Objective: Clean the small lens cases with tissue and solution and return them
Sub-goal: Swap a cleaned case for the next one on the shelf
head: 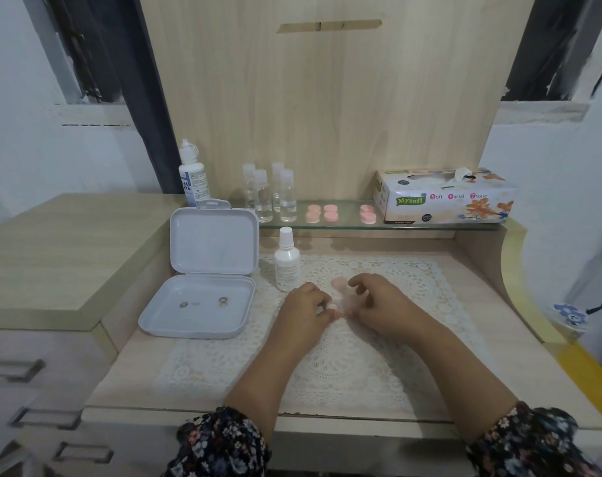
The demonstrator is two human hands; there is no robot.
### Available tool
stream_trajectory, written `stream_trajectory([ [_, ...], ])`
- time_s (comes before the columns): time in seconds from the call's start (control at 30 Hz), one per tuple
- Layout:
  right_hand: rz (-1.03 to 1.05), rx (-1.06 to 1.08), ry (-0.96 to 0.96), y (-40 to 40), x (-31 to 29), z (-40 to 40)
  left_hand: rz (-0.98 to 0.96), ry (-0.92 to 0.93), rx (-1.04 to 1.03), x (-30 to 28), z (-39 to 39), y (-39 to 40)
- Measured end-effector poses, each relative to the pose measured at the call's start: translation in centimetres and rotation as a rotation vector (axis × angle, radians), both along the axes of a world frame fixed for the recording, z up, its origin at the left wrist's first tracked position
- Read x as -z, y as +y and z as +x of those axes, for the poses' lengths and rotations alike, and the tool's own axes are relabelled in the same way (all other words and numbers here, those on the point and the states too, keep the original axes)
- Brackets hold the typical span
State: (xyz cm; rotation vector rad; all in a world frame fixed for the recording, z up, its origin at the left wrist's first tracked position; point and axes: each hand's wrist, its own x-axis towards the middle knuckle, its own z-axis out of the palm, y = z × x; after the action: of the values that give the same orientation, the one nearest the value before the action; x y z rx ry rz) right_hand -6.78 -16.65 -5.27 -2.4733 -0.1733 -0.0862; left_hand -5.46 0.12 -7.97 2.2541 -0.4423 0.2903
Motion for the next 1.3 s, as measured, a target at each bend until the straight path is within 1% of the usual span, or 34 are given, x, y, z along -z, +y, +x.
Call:
stream_trajectory([
  [0.1,-0.046,0.126,-0.006,0.3,0.3,-0.1,0.011,-0.003,-0.002,0.1,0.0,0.0],
  [0.2,-0.046,0.072,-0.054,0.3,0.5,-0.2,0.010,0.003,-0.004,0.1,0.0,0.0],
  [0.3,-0.054,-0.017,-0.056,-0.1,0.4,-0.2,0.012,0.005,-0.004,0.1,0.1,0.0],
  [0.47,-0.027,-0.016,-0.089,0.0,0.4,0.0,0.012,-0.010,-0.003,0.1,0.0,0.0],
  [0.57,0.043,-0.038,-0.080,-0.1,0.0,-0.2,0.013,-0.006,-0.003,0.1,0.0,0.0],
  [0.67,0.198,0.034,-0.097,-0.5,-0.3,0.0,0.002,0.001,0.000,0.1,0.0,0.0],
  [0.73,0.255,0.119,-0.102,-0.8,-0.2,0.6,-0.004,0.006,-0.002,0.1,0.0,0.0],
  [0.83,0.246,0.181,-0.076,-1.1,0.6,1.6,-0.004,0.013,-0.007,0.1,0.1,0.1],
  [1.0,0.200,0.197,-0.074,-0.9,1.2,2.4,0.000,0.017,-0.005,0.1,0.0,0.0],
  [1.17,0.257,0.216,-0.050,-1.0,1.2,1.8,0.002,0.007,-0.012,0.1,-0.1,0.1],
  [1.3,0.272,0.258,-0.093,-1.0,1.1,1.1,0.030,-0.006,-0.028,0.0,-0.3,0.1],
])
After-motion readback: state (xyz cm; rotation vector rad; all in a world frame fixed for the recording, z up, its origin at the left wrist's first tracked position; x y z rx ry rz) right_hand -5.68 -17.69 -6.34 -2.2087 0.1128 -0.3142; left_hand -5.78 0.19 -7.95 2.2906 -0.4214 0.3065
